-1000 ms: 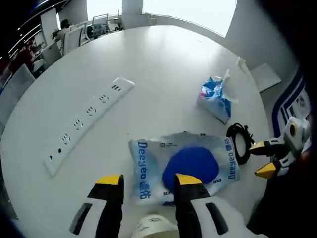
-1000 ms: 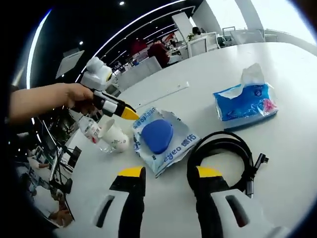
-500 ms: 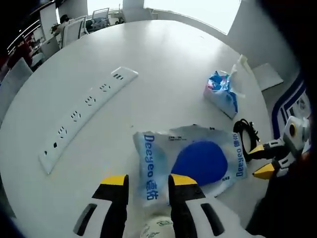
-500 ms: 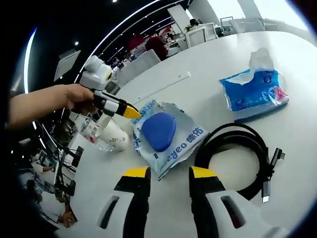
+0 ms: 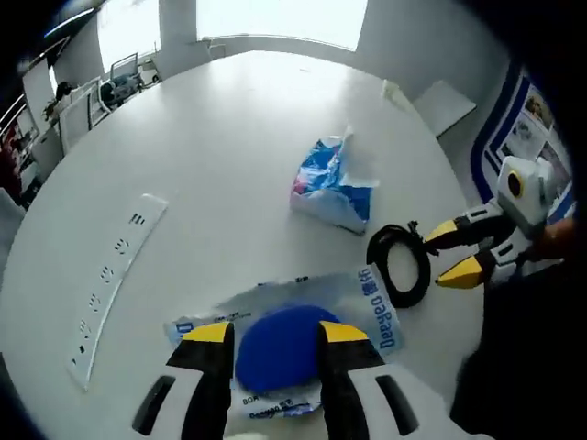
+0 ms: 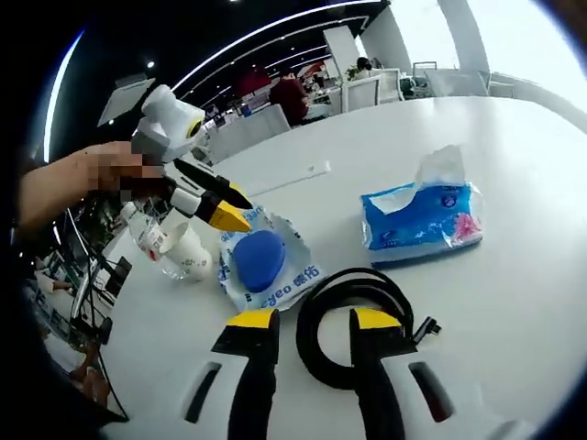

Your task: Arrange the tabletop items into an orderly group along one side of the table until the central work area is clear of visible clutter.

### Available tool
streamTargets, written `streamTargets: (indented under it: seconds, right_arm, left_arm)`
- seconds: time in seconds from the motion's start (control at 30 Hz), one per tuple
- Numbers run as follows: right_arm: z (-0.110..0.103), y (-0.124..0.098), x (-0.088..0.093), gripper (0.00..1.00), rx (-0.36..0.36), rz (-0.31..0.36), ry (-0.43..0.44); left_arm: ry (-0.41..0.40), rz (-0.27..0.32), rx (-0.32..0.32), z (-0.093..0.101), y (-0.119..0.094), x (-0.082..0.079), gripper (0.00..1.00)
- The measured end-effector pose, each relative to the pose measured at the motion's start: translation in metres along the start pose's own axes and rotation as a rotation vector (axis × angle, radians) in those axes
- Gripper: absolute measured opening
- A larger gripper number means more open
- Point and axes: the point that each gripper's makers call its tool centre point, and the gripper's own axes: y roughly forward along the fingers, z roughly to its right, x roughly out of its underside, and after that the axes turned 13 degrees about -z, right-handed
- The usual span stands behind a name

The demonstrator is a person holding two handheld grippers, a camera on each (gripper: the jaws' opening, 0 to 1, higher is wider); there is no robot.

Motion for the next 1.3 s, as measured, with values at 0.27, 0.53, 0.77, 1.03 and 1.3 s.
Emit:
streamTargets:
  seconds: [0.27,0.53,0.77,1.03,1.3]
  right_arm:
    - [0.03,-0.008,0.0,0.3,0.063,-0.02,-0.108]
    - [0.045,-0.005,0.003,0.32,0.062,-0.059,-0.185]
    - [0.051,0.003,0.005,0.32,0.048,-0.101,-0.286]
    - [0.055,0.012,0.004,0.3,0.015,-0.131,-0.383]
    - [0.061,0.03,0.008,0.27,-0.015,-0.165,-0.428]
  left_arm:
    - [-0.051,0.035,0.074,0.051,0.004,-0.017,0.34]
    - [-0.216,0.082,0.118,0.087,0.011,-0.007,0.34]
    - [-0.371,0.128,0.157,0.122,0.019,0.001,0.33]
    - [-0.581,0.21,0.108,0.137,0.031,0.005,0.33]
    - [-0.733,0.256,0.047,0.143,0.045,0.013,0.27]
